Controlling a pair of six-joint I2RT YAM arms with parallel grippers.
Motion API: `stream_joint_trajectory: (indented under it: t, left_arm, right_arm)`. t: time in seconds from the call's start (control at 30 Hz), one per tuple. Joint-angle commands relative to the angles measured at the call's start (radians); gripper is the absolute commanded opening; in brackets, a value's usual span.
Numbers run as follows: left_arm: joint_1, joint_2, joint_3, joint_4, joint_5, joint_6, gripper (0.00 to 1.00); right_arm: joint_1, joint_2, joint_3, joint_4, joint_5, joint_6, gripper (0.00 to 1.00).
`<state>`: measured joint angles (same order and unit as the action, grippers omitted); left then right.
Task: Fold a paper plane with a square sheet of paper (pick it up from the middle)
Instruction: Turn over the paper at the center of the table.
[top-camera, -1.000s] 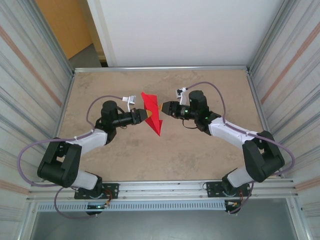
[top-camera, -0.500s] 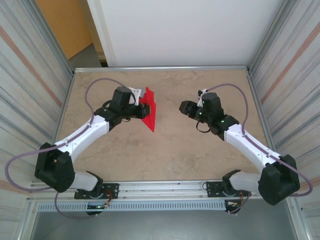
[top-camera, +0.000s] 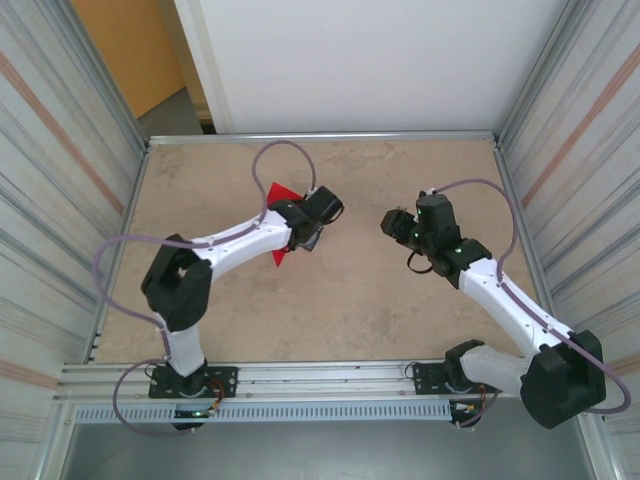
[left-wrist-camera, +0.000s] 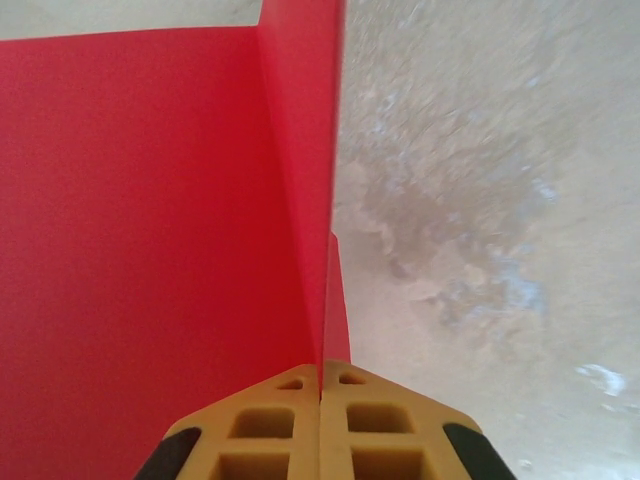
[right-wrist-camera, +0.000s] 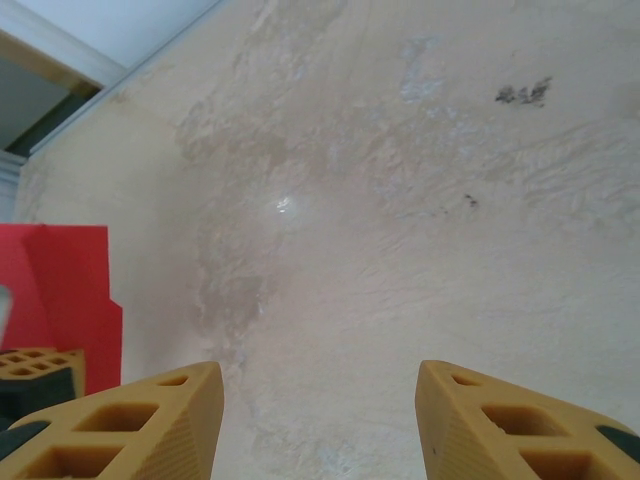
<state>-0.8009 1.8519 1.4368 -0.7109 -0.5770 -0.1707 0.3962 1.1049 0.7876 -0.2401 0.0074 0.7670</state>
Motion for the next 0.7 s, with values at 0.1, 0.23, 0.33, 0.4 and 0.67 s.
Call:
stream_joint_trajectory:
  t: [0.1,0.23,0.33,0.4,0.67]
  left_arm:
    - [-0.043,0.131,0.085,-0.086,-0.272,0.038,0.05]
    - [-0.068,0.216,0.114,-0.096,-0.326,0.042,0.05]
    - [-0.078,0.274,0.127,-0.093,-0.323,0.031,0.06]
    - [-0.084,0.304,0.132,-0.093,-0.319,0.015,0.07]
    - [-0.116,0.376,0.162,-0.094,-0.254,-0.036,0.12]
  right_arm:
    - [-0.060,-0.061,-0.039,-0.050,0.034,0.018,0.54]
    - [-0.086,-0.071,-0.053,-0.060,0.023,0.026,0.54]
    - [-0.100,-0.070,-0.060,-0.061,0.018,0.033,0.54]
    - [-0.106,-0.068,-0.062,-0.061,0.013,0.035,0.54]
    - [-0.115,-0.037,-0.057,-0.057,-0.007,0.041,0.54]
